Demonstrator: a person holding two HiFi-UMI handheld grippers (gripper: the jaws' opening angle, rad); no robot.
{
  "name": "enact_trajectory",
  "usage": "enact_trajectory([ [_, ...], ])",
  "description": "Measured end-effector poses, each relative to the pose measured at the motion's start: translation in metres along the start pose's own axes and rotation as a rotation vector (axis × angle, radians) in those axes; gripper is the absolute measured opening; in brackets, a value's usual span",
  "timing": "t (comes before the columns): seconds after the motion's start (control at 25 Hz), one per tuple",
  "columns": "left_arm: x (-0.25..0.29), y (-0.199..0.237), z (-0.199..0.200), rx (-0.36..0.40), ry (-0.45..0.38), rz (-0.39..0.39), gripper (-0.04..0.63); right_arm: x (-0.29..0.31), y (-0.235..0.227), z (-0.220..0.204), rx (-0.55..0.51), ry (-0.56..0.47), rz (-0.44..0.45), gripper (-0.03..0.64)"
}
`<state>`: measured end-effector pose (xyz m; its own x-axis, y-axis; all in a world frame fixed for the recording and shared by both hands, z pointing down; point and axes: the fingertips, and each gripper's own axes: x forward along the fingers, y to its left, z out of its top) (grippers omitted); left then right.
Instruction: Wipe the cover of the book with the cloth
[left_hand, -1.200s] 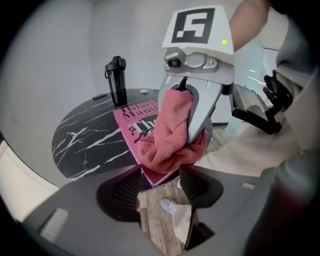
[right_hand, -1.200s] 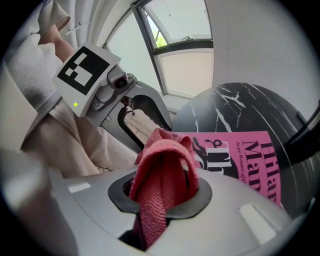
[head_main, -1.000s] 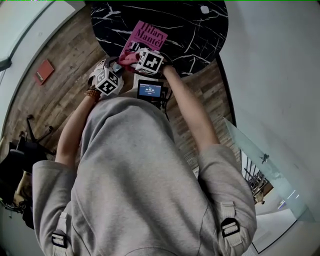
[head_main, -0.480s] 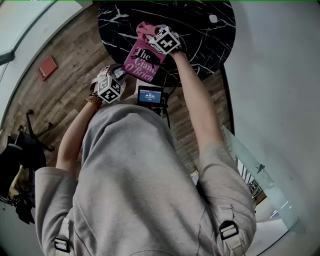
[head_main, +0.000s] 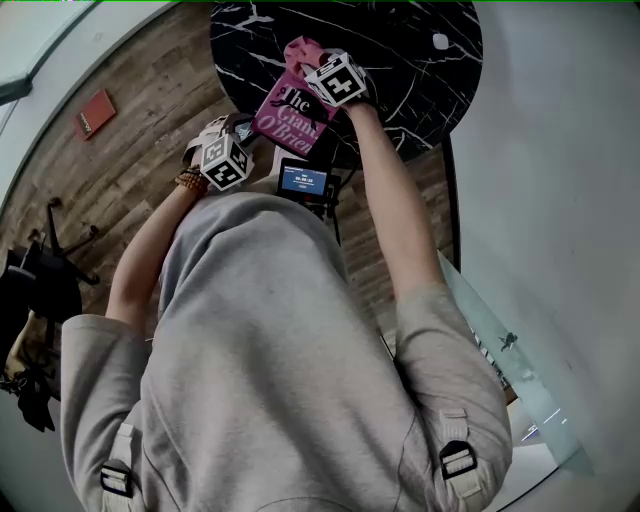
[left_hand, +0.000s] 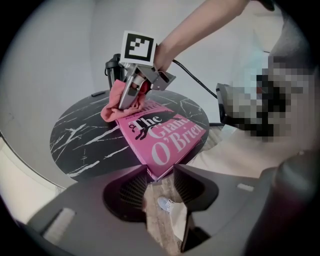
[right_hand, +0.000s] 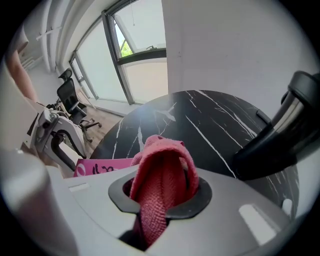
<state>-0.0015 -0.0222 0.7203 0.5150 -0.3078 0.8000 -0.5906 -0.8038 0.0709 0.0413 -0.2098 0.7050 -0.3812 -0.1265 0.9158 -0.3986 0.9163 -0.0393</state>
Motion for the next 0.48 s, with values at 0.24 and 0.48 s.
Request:
enact_trajectory([
  [0.24,0.0,0.0,0.0,0.008,0.002,-0.003,0.164,-0.001,0.018,0.002,-0.018,-0.003,0.013,0.095],
  [0.48,-0.001,0.002,-0.002,0.014,0.006,-0.001,0.166,0.004,0.043,-0.003,-0.025,-0.008,0.048,0.095],
])
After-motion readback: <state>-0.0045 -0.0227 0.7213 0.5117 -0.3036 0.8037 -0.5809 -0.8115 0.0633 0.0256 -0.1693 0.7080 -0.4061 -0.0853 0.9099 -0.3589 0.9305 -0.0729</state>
